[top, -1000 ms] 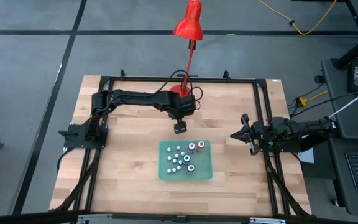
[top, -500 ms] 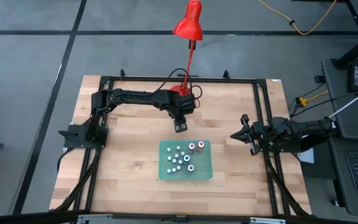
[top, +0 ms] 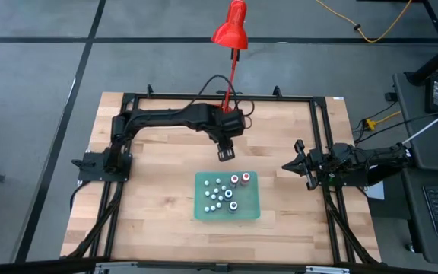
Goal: Pick & Place food coloring
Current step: Put the big yellow food coloring bottle into the blue bin
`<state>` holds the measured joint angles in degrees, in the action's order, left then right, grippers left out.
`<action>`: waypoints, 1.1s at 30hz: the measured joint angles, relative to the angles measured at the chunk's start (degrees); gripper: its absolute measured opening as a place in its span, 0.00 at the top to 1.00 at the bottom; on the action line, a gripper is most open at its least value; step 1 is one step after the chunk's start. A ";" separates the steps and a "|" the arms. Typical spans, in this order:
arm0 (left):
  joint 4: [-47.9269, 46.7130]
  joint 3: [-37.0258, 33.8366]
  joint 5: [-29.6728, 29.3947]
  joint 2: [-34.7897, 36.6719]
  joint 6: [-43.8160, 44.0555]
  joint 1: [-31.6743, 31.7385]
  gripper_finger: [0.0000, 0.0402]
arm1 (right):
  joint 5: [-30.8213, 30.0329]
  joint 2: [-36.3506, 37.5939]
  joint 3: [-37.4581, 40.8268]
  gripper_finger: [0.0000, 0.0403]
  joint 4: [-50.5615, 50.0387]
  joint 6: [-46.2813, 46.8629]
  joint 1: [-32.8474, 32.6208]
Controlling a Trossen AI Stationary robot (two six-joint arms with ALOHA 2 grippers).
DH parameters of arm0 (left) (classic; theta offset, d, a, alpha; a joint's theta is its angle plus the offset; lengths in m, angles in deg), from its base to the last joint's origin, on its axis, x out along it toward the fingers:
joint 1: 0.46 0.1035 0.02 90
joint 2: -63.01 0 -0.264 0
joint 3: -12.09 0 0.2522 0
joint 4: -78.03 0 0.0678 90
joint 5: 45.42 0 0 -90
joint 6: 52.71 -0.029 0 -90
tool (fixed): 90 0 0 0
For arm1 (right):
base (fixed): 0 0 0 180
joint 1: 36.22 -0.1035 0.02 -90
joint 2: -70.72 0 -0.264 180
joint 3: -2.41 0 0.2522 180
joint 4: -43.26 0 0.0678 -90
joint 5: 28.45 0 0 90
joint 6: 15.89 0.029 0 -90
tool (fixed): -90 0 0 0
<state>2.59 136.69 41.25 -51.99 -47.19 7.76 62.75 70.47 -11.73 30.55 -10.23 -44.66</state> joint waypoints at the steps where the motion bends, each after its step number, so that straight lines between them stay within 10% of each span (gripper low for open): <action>1: -1.55 2.70 0.00 0.00 0.44 -0.69 0.72 | -0.01 0.00 0.00 0.97 0.01 0.03 0.00; 12: -7.69 24.24 -0.78 0.17 13.94 -9.94 0.72 | -0.01 0.00 0.00 0.97 -0.01 -0.13 0.00; 33: -4.82 23.98 -2.02 -6.37 13.24 -23.52 0.72 | -0.03 -0.02 0.00 0.97 -0.04 -0.63 0.00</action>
<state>-2.22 160.68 39.23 -58.35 -33.95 -15.76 62.72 70.44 -11.73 30.51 -10.86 -44.66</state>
